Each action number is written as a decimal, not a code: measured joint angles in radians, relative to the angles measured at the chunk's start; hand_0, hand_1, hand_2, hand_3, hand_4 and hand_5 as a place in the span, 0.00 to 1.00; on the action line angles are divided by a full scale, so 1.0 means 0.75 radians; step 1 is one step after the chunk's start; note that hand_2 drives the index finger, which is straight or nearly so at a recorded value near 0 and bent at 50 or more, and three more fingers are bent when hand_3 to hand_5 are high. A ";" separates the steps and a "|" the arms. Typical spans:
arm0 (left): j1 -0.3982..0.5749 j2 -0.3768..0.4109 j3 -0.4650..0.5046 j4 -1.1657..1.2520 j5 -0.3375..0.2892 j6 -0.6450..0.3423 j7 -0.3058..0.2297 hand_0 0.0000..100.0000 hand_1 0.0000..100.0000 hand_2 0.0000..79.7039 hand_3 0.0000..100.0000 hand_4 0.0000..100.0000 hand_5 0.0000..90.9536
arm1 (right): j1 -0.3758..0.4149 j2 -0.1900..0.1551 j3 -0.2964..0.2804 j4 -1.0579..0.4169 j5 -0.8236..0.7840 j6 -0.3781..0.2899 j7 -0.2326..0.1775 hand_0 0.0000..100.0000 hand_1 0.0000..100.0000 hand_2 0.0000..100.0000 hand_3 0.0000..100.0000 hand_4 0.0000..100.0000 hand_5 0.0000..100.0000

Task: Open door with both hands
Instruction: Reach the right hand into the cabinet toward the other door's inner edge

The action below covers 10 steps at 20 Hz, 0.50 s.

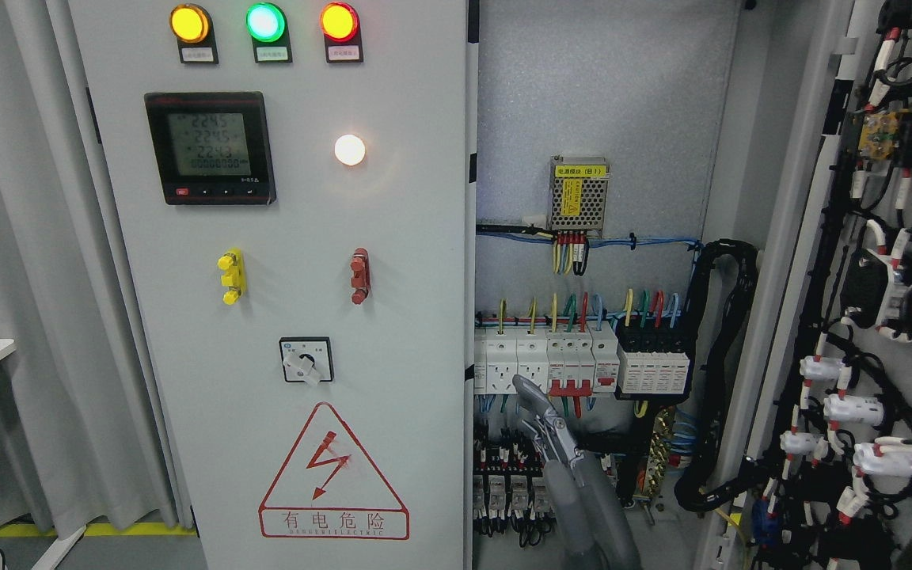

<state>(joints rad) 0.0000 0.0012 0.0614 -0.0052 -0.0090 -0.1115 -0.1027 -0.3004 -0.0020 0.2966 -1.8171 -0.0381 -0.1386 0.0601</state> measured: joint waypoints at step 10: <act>0.000 -0.001 0.000 0.004 -0.085 0.003 0.001 0.30 0.00 0.03 0.03 0.04 0.00 | -0.234 0.002 -0.008 0.166 -0.141 0.016 -0.017 0.22 0.00 0.00 0.00 0.00 0.00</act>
<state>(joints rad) 0.0000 0.0004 0.0614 -0.0020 -0.0730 -0.1093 -0.1023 -0.4758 -0.0008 0.2905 -1.6930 -0.1436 -0.1269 0.0475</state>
